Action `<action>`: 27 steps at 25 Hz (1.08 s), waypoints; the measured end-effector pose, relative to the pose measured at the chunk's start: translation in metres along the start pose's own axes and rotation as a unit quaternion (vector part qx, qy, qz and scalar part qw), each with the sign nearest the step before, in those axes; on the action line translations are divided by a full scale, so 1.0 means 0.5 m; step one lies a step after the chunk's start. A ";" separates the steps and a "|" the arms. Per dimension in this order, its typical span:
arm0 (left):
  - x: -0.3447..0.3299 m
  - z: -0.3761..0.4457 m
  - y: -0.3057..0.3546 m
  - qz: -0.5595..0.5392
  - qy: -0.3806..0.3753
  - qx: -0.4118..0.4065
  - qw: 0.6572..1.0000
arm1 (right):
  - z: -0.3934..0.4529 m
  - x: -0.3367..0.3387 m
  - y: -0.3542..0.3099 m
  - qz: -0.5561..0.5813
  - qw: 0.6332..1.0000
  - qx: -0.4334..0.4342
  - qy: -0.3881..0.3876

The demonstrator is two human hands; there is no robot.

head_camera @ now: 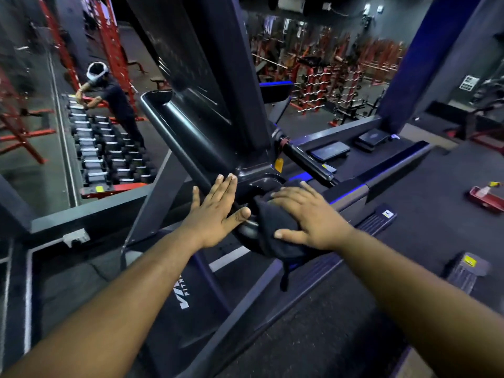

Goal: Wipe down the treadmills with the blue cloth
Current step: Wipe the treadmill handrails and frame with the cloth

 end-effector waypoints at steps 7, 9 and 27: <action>0.005 0.009 -0.011 -0.145 0.015 0.007 0.989 | 0.033 -0.003 -0.087 -0.054 0.995 -0.063 0.053; 0.004 0.011 -0.013 -0.159 -0.005 0.015 0.987 | 0.047 0.002 -0.104 -0.043 0.997 -0.057 0.028; 0.061 0.039 -0.060 0.084 -0.069 -0.155 0.982 | -0.047 -0.008 -0.131 -0.096 0.979 -0.111 0.139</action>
Point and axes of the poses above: each hand's wrist, its own z-axis towards the middle knuckle, its own x-axis out of the back of the hand, y = z × x, the point moved 5 cm from there along z, towards the middle knuckle, and after that the axes turned 11 degrees about -z, right-handed, at the moved point
